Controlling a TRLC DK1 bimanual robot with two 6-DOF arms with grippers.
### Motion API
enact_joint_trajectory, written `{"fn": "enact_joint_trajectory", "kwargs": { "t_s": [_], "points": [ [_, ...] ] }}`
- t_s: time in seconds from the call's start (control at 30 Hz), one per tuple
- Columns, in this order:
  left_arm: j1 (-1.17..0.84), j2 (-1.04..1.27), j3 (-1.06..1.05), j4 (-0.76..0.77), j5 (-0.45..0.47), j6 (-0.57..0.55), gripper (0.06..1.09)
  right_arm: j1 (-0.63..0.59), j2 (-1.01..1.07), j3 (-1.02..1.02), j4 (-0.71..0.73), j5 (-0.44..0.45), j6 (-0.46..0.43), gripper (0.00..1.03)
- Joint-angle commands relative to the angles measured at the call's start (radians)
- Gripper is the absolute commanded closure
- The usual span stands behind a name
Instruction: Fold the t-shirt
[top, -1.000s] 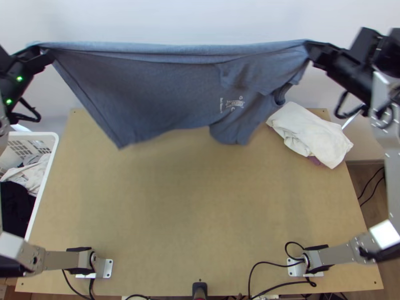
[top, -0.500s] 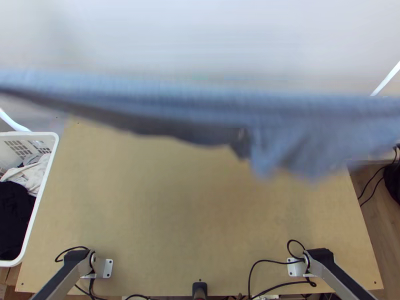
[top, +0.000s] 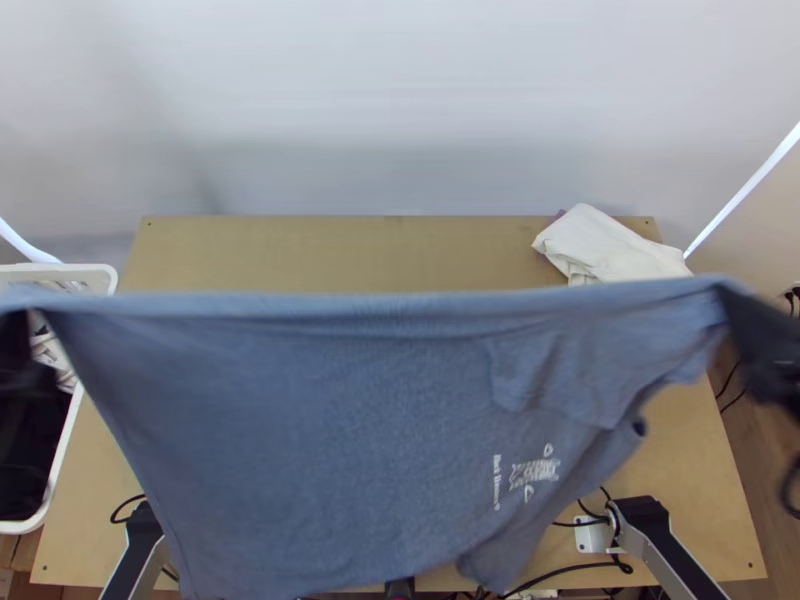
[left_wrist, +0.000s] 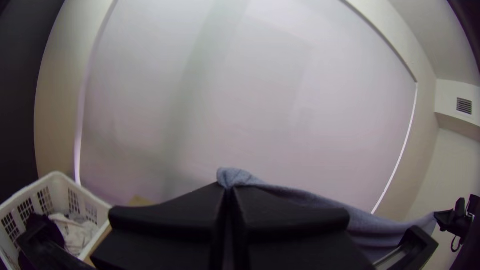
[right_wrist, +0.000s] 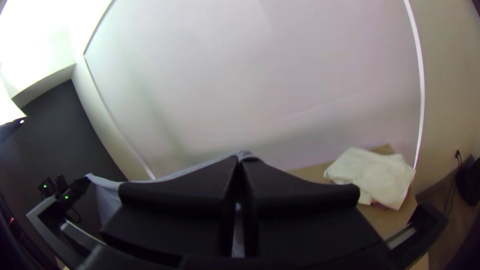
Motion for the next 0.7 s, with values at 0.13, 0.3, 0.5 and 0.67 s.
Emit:
{"fn": "enact_joint_trajectory", "kwargs": {
  "t_s": [0.13,0.3,0.5,0.67],
  "points": [
    [-0.009,-0.121,-0.389,0.025,0.036,-0.019,1.05,0.057,-0.097,-0.515,0.164,0.006,0.073,1.00],
    [-0.009,-0.063,-0.560,0.158,0.043,-0.009,1.05,0.068,-0.042,-0.749,0.352,-0.004,0.079,1.00],
    [0.007,0.131,-0.657,0.326,0.065,0.001,1.05,0.068,0.165,-0.842,0.541,-0.007,0.079,1.00],
    [0.027,0.347,-0.648,0.427,0.083,0.021,1.05,0.066,0.363,-0.809,0.644,-0.013,0.079,1.00]
  ]
}}
